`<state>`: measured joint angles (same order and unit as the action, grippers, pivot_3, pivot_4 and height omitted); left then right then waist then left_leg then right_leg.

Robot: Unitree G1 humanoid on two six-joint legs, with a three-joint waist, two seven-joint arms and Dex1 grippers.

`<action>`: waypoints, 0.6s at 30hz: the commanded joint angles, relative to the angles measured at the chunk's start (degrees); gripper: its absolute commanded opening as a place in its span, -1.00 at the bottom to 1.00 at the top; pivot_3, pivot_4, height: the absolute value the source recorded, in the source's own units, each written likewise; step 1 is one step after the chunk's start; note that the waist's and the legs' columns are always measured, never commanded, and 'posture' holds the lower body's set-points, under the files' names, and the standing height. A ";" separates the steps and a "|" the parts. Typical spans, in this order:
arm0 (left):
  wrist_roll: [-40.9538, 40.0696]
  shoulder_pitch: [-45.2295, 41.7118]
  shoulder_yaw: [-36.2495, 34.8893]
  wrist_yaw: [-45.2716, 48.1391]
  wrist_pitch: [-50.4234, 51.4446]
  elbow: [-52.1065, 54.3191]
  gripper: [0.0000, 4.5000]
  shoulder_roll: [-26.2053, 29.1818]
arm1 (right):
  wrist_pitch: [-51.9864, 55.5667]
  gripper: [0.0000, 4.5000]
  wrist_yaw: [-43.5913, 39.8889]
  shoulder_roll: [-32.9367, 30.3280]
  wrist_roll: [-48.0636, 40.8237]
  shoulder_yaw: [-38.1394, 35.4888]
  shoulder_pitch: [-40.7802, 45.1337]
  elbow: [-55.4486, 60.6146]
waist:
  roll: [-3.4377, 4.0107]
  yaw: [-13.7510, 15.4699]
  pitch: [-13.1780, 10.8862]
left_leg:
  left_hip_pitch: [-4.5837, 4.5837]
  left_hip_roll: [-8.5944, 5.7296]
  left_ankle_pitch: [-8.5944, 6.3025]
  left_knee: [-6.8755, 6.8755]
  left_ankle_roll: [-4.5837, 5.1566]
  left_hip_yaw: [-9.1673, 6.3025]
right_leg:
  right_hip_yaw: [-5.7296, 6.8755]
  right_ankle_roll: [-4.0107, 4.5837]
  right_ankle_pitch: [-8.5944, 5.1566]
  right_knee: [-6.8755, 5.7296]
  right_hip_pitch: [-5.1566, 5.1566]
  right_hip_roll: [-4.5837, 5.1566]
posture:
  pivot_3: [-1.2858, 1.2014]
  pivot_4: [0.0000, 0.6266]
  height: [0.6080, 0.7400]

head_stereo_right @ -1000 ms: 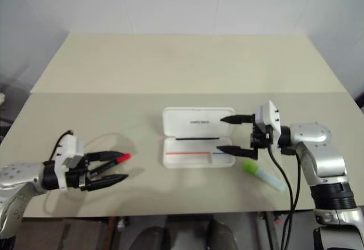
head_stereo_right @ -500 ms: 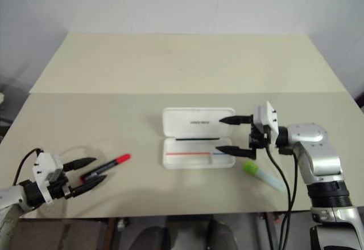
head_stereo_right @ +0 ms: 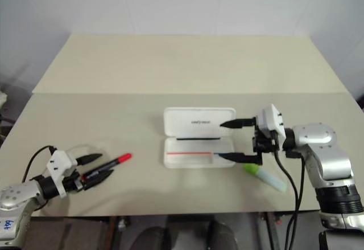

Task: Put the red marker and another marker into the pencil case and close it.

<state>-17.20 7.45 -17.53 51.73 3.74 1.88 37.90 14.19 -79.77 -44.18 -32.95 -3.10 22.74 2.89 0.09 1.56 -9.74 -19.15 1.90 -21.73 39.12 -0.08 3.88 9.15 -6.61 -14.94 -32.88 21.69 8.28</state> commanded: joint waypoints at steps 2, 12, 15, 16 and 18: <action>0.95 -0.75 2.34 -1.27 0.63 -0.27 0.60 -0.39 | -0.55 1.00 -1.24 0.78 -4.07 -3.03 -1.55 3.66 | 0.01 0.13 0.02 | 0.00 -0.05 0.01 0.00 0.03 -0.07 | 0.02 0.00 0.00 -0.04 -0.01 0.11 | 0.03 -0.52 1.00; 1.14 -1.55 3.09 -1.93 3.23 -0.73 0.22 0.16 | -8.19 1.00 -7.05 2.84 -3.60 -3.06 -2.47 -0.71 | 0.14 0.19 0.10 | 0.03 -0.17 0.05 0.00 0.12 -0.11 | 0.08 -0.04 0.02 -0.05 -0.11 0.23 | 0.03 -0.52 1.00; 1.05 -1.96 3.69 -1.95 3.22 -0.95 -0.25 0.12 | -9.80 1.00 -8.01 2.99 -2.99 -2.64 -2.08 -2.34 | 0.16 0.20 0.11 | 0.03 -0.15 0.16 0.00 0.10 -0.12 | 0.07 -0.04 0.02 -0.03 -0.12 0.24 | 0.03 -0.52 1.00; 1.01 -2.20 3.99 -1.91 3.17 -1.04 -0.38 0.05 | -10.21 1.00 -8.19 3.08 -2.80 -2.51 -1.91 -2.91 | 0.16 0.19 0.12 | 0.04 -0.14 0.19 0.00 0.09 -0.12 | 0.07 -0.04 0.02 -0.04 -0.12 0.24 | 0.03 -0.52 1.00; 1.36 -2.65 4.67 -2.32 3.00 -0.83 -0.65 -0.19 | -10.80 1.00 -8.36 3.22 -2.53 -2.35 -1.52 -3.88 | 0.16 0.14 0.12 | 0.04 -0.11 0.29 -0.01 0.05 -0.15 | 0.09 0.00 0.04 -0.06 -0.12 0.23 | 0.03 -0.52 1.00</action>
<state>-17.34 5.14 -14.11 51.17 6.14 1.77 37.98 4.59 -86.42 -41.16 -35.19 -4.74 20.06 -1.01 0.24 1.71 -9.62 -19.10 1.81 -21.42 39.10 -0.04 3.71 9.24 -6.57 -14.88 -32.96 21.57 8.51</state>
